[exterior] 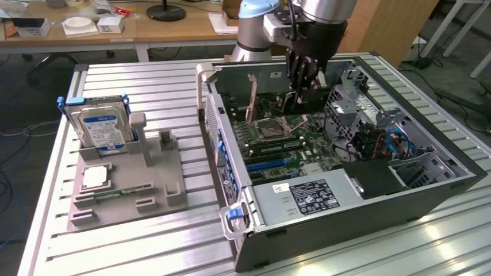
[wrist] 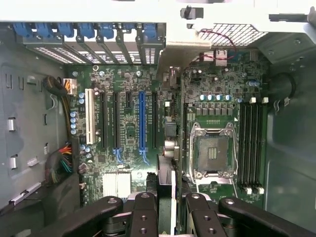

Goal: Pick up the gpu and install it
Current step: 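Insert the gpu into the slot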

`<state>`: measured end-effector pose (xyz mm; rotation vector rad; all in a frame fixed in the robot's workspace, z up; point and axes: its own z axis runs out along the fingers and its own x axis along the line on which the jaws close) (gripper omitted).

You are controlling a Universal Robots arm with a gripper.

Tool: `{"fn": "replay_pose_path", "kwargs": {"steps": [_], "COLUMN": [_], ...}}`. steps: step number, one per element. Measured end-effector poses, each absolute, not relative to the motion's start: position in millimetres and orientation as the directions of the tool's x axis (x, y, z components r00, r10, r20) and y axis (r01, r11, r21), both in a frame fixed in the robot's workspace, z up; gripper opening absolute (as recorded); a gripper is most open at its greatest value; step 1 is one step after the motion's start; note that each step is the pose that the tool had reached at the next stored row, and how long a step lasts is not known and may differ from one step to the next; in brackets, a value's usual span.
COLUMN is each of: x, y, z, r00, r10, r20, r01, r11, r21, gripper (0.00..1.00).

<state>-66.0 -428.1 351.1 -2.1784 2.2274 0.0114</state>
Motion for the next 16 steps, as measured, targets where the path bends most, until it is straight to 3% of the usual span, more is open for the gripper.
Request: {"fn": "replay_pose_path", "kwargs": {"steps": [16], "x": [-66], "y": [-435], "z": [340], "r00": [-0.022], "r10": [-0.999], "r20": [-0.023], "r01": [-1.000], "r11": [0.022], "r21": [-0.013], "gripper": [0.27]}}
